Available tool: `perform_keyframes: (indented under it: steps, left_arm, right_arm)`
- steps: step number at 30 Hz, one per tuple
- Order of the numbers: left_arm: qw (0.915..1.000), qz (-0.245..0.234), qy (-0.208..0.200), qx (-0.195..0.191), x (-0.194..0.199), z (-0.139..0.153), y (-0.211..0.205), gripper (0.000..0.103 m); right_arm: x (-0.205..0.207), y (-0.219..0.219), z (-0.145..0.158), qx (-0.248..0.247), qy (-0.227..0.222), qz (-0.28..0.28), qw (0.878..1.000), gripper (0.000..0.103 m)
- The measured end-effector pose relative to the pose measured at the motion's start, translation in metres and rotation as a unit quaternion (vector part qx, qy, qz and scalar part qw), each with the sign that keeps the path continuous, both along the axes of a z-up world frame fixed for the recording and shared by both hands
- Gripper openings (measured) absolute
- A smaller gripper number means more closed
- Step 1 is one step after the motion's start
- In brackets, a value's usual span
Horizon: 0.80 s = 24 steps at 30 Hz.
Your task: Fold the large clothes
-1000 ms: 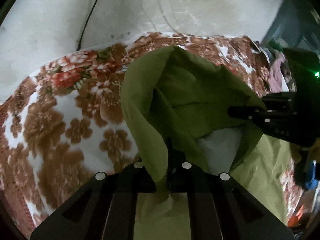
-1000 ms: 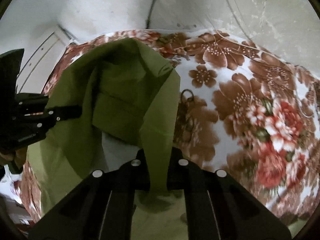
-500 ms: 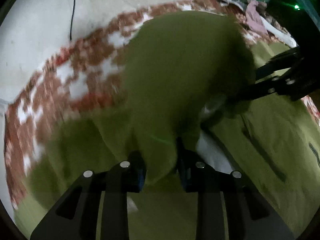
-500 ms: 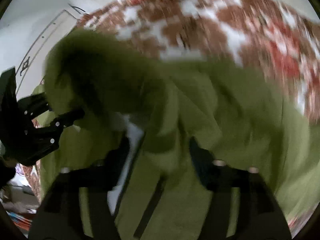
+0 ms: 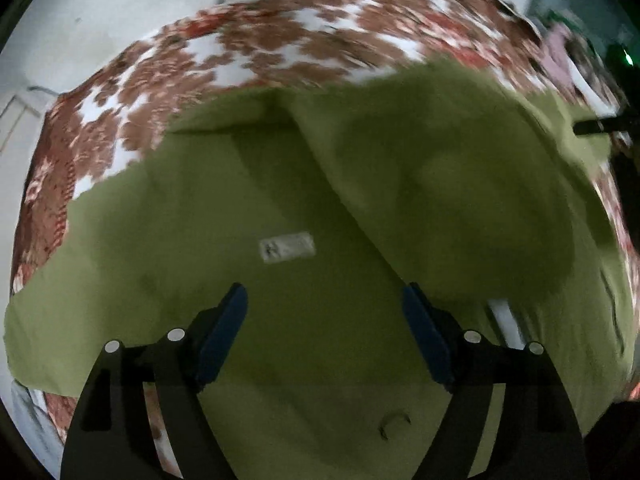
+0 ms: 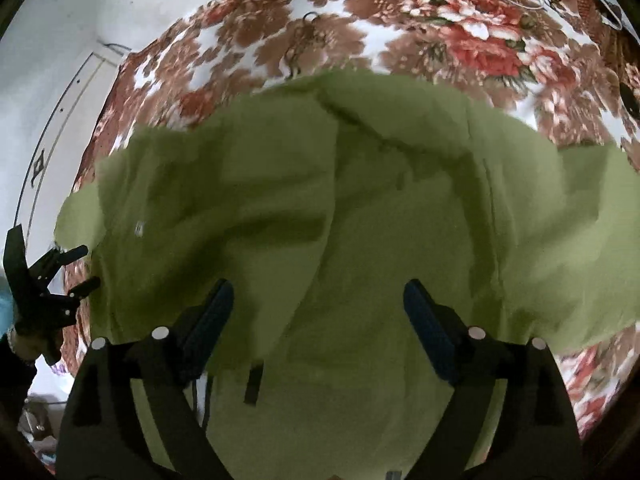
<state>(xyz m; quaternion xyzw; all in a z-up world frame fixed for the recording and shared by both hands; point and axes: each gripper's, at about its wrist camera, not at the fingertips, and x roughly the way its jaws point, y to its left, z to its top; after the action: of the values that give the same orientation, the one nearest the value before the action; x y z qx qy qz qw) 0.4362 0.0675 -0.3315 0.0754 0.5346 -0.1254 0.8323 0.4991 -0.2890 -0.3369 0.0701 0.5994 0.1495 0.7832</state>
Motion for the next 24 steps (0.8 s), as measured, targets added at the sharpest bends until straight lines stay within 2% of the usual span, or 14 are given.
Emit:
perform_keyframes:
  steps: [3, 6, 8, 10, 12, 13, 14, 15, 17, 18, 19, 21, 24]
  left_arm:
    - [0.9984, 0.042, 0.003, -0.037, 0.042, -0.004, 0.005, 0.081]
    - [0.9918, 0.086, 0.024, -0.091, 0.090, -0.019, 0.003, 0.084]
    - [0.9885, 0.099, 0.034, -0.109, 0.113, -0.027, -0.004, 0.084]
    - [0.9881, 0.101, 0.043, -0.108, 0.130, -0.036, -0.013, 0.084]
    - [0.9878, 0.090, 0.063, -0.110, 0.147, -0.049, -0.020, 0.078]
    - [0.9873, 0.080, 0.075, -0.115, 0.153, -0.055, -0.023, 0.061]
    - [0.9870, 0.064, 0.098, -0.110, 0.160, -0.064, -0.030, 0.050]
    - [0.9864, 0.051, 0.110, -0.111, 0.163, -0.069, -0.033, 0.030]
    - [0.9859, 0.031, 0.124, -0.108, 0.165, -0.075, -0.043, 0.008]
    - [0.9868, 0.018, 0.121, -0.106, 0.167, -0.072, -0.049, 0.006]
    - [0.9893, 0.010, 0.107, -0.099, 0.169, -0.066, -0.052, 0.005]
    - [0.9926, -0.001, 0.075, -0.095, 0.177, -0.046, -0.052, 0.003]
    - [0.9957, -0.011, 0.034, -0.085, 0.197, -0.015, -0.048, 0.003]
  right_arm:
    - [0.034, 0.011, -0.002, -0.012, -0.018, 0.012, 1.000, 0.088]
    - [0.073, 0.031, -0.020, -0.020, -0.013, 0.042, 0.999, 0.088]
    - [0.090, 0.040, -0.035, -0.027, 0.000, 0.053, 0.998, 0.088]
    - [0.106, 0.046, -0.050, -0.011, 0.015, 0.058, 0.998, 0.088]
    - [0.117, 0.052, -0.067, -0.004, 0.035, 0.052, 0.998, 0.088]
    - [0.122, 0.054, -0.078, 0.001, 0.050, 0.049, 0.998, 0.088]
    - [0.124, 0.057, -0.087, 0.004, 0.058, 0.049, 0.997, 0.088]
    - [0.124, 0.060, -0.091, 0.012, 0.064, 0.052, 0.997, 0.079]
    - [0.124, 0.069, -0.096, 0.017, 0.068, 0.066, 0.995, 0.057]
    - [0.123, 0.075, -0.093, 0.016, 0.063, 0.080, 0.995, 0.030]
    - [0.124, 0.081, -0.085, 0.007, 0.048, 0.097, 0.994, 0.019]
    - [0.127, 0.086, -0.063, 0.002, 0.018, 0.110, 0.994, 0.011]
    - [0.137, 0.088, -0.017, 0.010, -0.042, 0.107, 0.993, 0.011]
